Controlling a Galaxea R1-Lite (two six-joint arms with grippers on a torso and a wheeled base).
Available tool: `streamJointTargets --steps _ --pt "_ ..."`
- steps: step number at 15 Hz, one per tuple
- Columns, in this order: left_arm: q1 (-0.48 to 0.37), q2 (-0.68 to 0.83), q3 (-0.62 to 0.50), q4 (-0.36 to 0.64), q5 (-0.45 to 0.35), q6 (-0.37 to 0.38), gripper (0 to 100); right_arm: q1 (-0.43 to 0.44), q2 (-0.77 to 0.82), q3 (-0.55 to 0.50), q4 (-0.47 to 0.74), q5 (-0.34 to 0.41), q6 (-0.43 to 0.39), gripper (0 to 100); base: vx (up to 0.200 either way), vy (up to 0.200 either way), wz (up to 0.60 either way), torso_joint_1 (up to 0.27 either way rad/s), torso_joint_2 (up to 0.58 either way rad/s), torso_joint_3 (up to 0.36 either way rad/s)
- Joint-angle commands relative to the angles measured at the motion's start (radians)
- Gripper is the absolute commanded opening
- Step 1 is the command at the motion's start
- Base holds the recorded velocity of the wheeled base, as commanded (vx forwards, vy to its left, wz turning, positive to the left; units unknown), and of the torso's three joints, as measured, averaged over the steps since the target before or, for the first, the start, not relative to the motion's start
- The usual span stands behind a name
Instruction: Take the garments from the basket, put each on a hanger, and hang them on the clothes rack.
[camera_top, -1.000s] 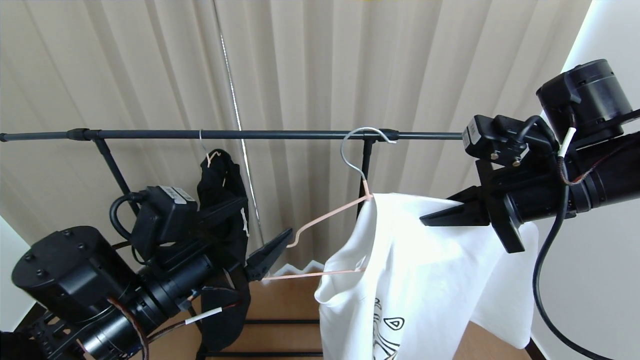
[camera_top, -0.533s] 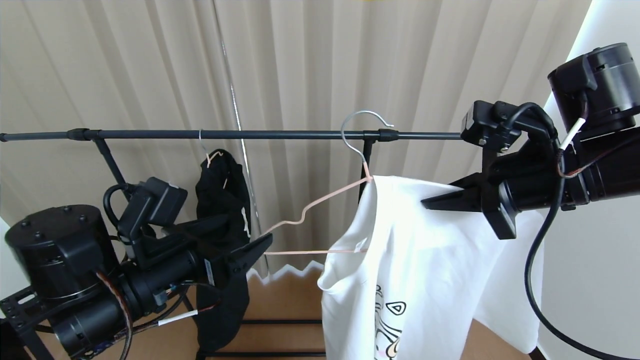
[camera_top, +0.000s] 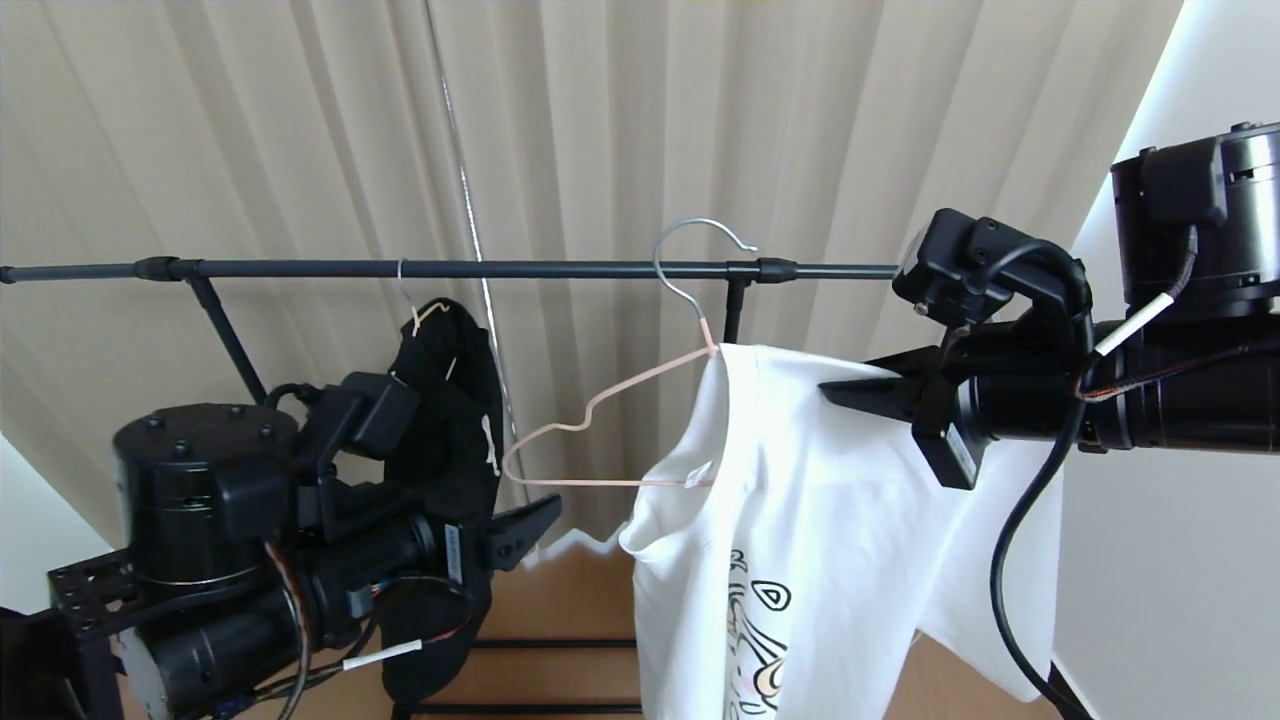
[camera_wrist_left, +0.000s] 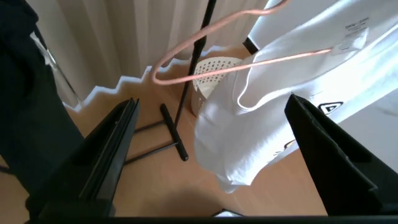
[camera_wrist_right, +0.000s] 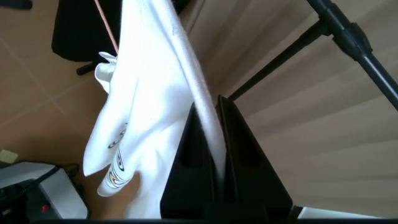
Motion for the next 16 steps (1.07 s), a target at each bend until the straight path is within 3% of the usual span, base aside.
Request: streamJointTargets --steps 1,4,8,11,14,16 --pt "-0.058 0.079 -0.015 0.001 0.035 -0.026 100 0.031 -0.012 0.047 -0.059 -0.045 0.064 0 0.000 0.000 0.00 0.000 0.00 0.000" --pt "-0.080 0.072 -0.007 -0.001 0.058 -0.027 100 0.045 -0.013 0.077 -0.122 -0.090 0.080 0 0.000 0.000 0.00 0.000 0.00 0.000" --pt "-0.081 0.097 0.011 -0.004 0.075 -0.037 100 0.046 -0.029 0.130 -0.192 -0.096 0.093 0 0.000 0.000 0.00 0.000 0.00 0.000" --pt "-0.087 0.155 -0.035 -0.005 0.078 -0.077 100 0.046 -0.023 0.142 -0.237 -0.116 0.096 0 0.000 0.000 0.00 0.000 0.00 0.000" --pt "-0.118 0.250 -0.122 -0.005 0.161 -0.107 100 0.062 -0.024 0.138 -0.244 -0.131 0.126 0 0.000 0.000 0.00 0.000 0.00 0.000" --pt "-0.133 0.281 -0.150 -0.005 0.173 -0.118 100 0.079 -0.024 0.138 -0.258 -0.163 0.151 0 0.000 0.000 0.00 0.000 0.00 0.000"
